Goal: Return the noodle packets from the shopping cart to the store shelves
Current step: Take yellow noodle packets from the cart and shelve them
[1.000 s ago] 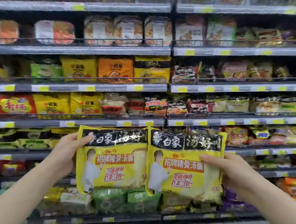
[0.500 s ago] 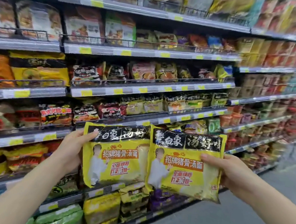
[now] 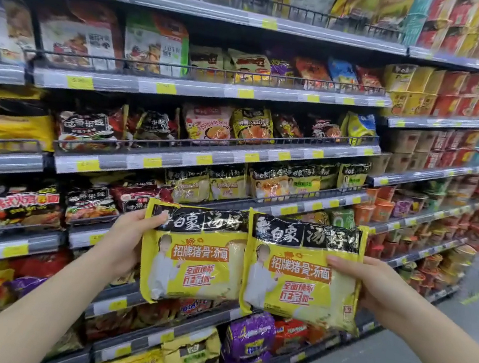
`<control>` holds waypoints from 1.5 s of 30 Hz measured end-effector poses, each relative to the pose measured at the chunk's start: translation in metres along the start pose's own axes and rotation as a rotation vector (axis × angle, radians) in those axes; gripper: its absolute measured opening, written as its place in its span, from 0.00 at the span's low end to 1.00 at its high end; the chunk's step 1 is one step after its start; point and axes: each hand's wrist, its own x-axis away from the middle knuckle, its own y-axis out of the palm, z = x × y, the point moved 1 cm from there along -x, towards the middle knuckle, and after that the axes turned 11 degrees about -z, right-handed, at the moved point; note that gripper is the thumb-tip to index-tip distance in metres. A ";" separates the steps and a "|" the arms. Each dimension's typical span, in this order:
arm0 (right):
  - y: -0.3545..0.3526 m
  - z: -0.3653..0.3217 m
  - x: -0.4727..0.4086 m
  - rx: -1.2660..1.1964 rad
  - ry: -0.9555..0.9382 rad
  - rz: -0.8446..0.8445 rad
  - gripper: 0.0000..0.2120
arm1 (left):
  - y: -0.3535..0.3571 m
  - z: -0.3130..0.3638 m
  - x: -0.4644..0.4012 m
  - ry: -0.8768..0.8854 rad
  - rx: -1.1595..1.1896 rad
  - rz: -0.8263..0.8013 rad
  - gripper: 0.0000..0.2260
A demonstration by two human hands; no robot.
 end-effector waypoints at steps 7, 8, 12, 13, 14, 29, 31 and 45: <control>-0.045 -0.014 -0.114 0.059 0.012 -0.069 0.34 | 0.010 -0.017 -0.094 0.026 0.027 0.046 0.07; -0.050 -0.018 -0.132 0.068 0.018 -0.080 0.35 | 0.009 -0.018 -0.109 0.032 0.028 0.059 0.08; -0.065 -0.028 -0.197 0.062 0.035 -0.150 0.40 | 0.000 -0.023 -0.159 0.049 0.030 0.105 0.09; -0.068 -0.029 -0.212 0.059 0.037 -0.173 0.42 | -0.002 -0.024 -0.170 0.046 0.031 0.115 0.09; -0.070 -0.030 -0.225 0.058 0.036 -0.192 0.44 | -0.005 -0.025 -0.180 0.047 0.032 0.125 0.09; -0.079 -0.018 -0.353 0.081 0.074 -0.281 0.25 | -0.013 -0.049 -0.256 0.046 0.006 0.242 0.05; -0.078 -0.011 -0.368 0.093 0.060 -0.267 0.18 | -0.016 -0.056 -0.264 0.065 0.001 0.264 0.06; -0.064 0.019 -0.480 0.064 -0.113 -0.177 0.19 | -0.057 -0.110 -0.303 0.165 -0.084 0.416 0.07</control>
